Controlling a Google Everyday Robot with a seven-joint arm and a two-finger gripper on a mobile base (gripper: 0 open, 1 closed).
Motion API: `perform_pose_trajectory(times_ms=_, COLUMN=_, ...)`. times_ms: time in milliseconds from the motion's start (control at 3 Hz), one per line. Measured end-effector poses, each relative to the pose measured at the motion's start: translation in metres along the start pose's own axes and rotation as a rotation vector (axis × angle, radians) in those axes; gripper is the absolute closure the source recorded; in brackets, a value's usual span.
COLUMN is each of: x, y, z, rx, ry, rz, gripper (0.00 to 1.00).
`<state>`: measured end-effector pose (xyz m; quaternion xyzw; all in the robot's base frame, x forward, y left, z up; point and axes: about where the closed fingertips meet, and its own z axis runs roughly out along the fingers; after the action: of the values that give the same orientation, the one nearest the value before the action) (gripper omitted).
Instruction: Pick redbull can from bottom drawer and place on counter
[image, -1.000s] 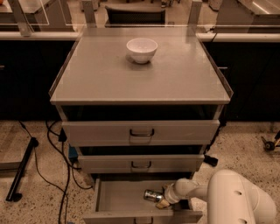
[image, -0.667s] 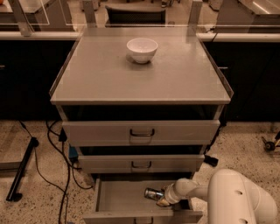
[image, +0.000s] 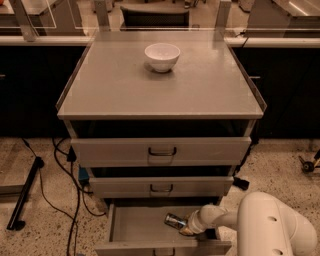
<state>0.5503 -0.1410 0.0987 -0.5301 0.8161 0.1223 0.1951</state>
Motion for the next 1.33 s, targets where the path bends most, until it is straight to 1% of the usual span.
perform_pose_trajectory(times_ms=333, x=0.0, y=0.0, z=0.001, rx=0.002, ry=-0.001, rz=0.0, gripper=1.0)
perform_pose_trajectory(times_ms=667, x=-0.011, y=0.011, z=-0.008, rx=-0.028, ry=0.01, rz=-0.032, gripper=1.0)
perform_pose_trajectory(times_ms=1000, x=-0.036, y=0.038, z=-0.04, rx=-0.086, ry=0.044, rz=-0.099, gripper=1.0)
perform_pose_trajectory(times_ms=1333, x=-0.035, y=0.04, z=-0.038, rx=-0.094, ry=0.042, rz=-0.097, gripper=1.0)
